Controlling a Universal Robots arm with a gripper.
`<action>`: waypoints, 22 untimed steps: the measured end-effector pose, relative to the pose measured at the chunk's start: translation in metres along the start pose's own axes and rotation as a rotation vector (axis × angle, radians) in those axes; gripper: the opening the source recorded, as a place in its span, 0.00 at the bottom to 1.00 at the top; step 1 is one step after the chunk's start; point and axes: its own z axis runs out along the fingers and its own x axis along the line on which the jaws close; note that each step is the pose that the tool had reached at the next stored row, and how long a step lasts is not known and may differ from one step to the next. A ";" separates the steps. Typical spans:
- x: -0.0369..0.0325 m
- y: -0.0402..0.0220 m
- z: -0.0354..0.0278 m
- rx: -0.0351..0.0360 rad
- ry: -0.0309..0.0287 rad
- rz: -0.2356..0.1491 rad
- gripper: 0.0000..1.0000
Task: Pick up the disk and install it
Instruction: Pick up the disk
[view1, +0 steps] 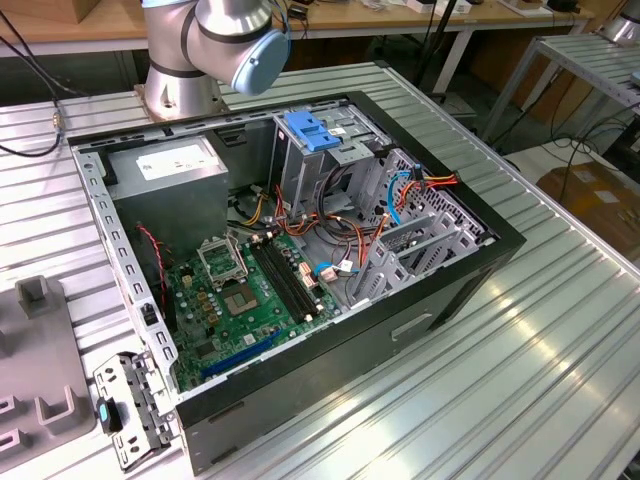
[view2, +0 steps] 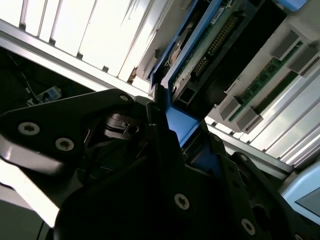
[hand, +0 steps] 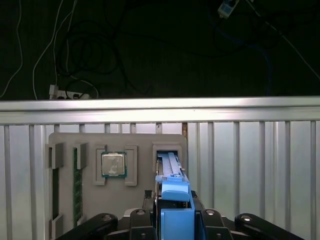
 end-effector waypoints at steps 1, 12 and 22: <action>0.0001 0.0000 -0.0018 -0.0001 0.0000 0.000 0.37; 0.0008 -0.0001 -0.0243 0.0000 0.0000 0.000 0.37; 0.0012 -0.0002 -0.0399 0.0000 0.0000 0.000 0.37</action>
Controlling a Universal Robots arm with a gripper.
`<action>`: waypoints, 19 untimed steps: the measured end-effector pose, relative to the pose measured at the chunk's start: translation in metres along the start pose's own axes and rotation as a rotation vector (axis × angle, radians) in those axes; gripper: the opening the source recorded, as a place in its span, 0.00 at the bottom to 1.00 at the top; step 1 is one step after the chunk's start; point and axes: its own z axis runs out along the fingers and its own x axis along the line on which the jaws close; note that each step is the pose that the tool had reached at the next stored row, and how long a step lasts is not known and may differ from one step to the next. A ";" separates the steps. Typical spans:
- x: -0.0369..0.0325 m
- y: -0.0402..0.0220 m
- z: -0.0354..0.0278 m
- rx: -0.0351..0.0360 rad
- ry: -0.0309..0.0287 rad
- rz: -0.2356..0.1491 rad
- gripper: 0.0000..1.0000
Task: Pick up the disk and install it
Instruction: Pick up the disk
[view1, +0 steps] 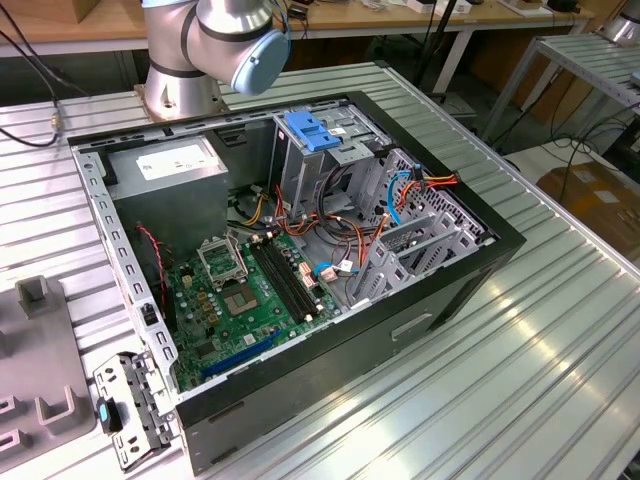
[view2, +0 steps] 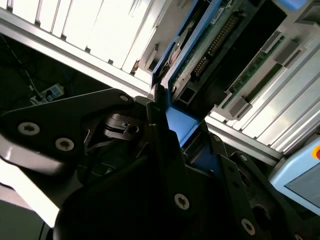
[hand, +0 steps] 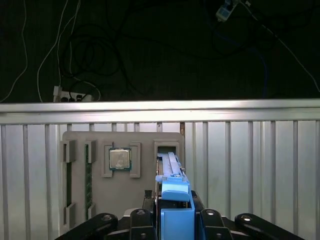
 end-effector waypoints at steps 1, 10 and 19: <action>0.0000 0.0000 -0.0012 -0.0001 0.0001 0.000 0.37; 0.0003 0.0000 -0.0104 0.0000 0.0000 0.000 0.37; 0.0006 -0.0001 -0.0201 -0.0001 0.0001 0.000 0.37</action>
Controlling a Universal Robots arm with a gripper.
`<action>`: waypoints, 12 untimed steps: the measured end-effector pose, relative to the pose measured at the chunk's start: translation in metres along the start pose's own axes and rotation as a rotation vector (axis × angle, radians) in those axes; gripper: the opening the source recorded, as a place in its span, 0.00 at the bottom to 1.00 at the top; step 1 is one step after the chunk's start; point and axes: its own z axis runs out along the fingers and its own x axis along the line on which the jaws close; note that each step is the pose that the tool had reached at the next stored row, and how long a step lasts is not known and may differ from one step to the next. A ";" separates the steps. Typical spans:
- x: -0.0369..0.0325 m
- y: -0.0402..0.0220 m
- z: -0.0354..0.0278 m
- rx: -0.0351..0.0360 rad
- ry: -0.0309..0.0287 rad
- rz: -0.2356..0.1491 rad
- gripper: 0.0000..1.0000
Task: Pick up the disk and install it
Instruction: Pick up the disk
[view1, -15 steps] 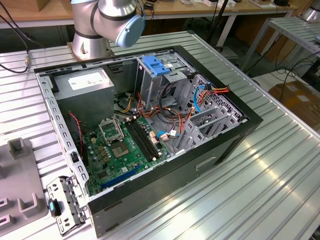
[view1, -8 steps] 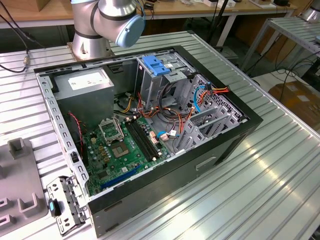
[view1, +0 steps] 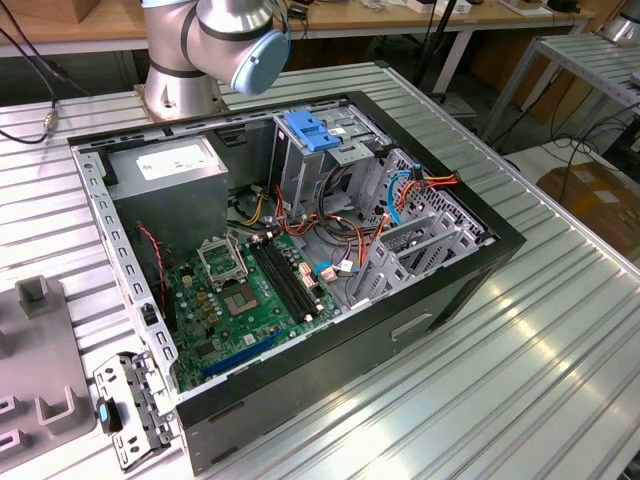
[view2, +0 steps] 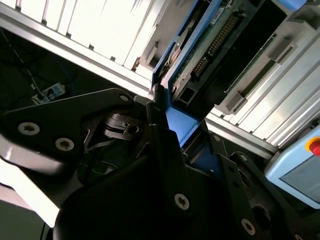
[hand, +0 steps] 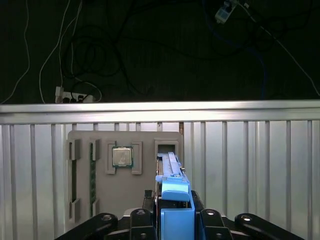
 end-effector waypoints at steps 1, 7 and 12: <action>0.0000 0.0000 -0.0013 0.0001 -0.0001 0.000 0.37; 0.0002 -0.0001 -0.0066 0.0000 0.0000 0.000 0.37; 0.0004 -0.0002 -0.0140 0.0000 0.0000 0.000 0.37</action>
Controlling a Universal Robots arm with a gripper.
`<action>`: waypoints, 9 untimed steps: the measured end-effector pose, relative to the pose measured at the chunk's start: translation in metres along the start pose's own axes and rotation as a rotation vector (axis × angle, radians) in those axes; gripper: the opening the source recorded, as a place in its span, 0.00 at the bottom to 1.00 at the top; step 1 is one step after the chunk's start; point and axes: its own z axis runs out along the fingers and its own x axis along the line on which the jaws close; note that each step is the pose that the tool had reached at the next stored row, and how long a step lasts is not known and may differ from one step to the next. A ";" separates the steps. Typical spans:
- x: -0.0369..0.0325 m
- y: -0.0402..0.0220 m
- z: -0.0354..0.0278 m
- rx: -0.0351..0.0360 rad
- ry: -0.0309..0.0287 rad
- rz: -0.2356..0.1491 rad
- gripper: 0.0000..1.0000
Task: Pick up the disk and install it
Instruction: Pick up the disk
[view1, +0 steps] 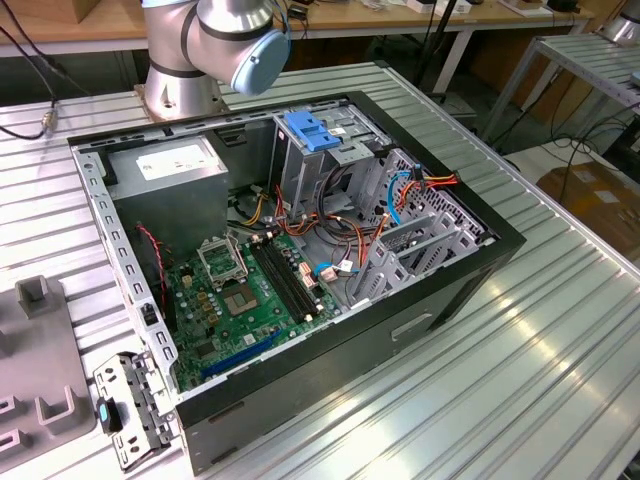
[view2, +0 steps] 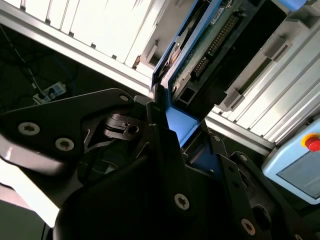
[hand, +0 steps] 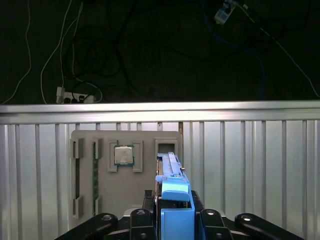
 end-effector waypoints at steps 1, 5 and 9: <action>0.0001 0.0000 -0.0020 0.0001 0.0000 0.000 0.37; 0.0003 0.0000 -0.0079 0.0001 0.0000 0.000 0.37; 0.0005 -0.0001 -0.0154 0.0000 0.0000 0.000 0.37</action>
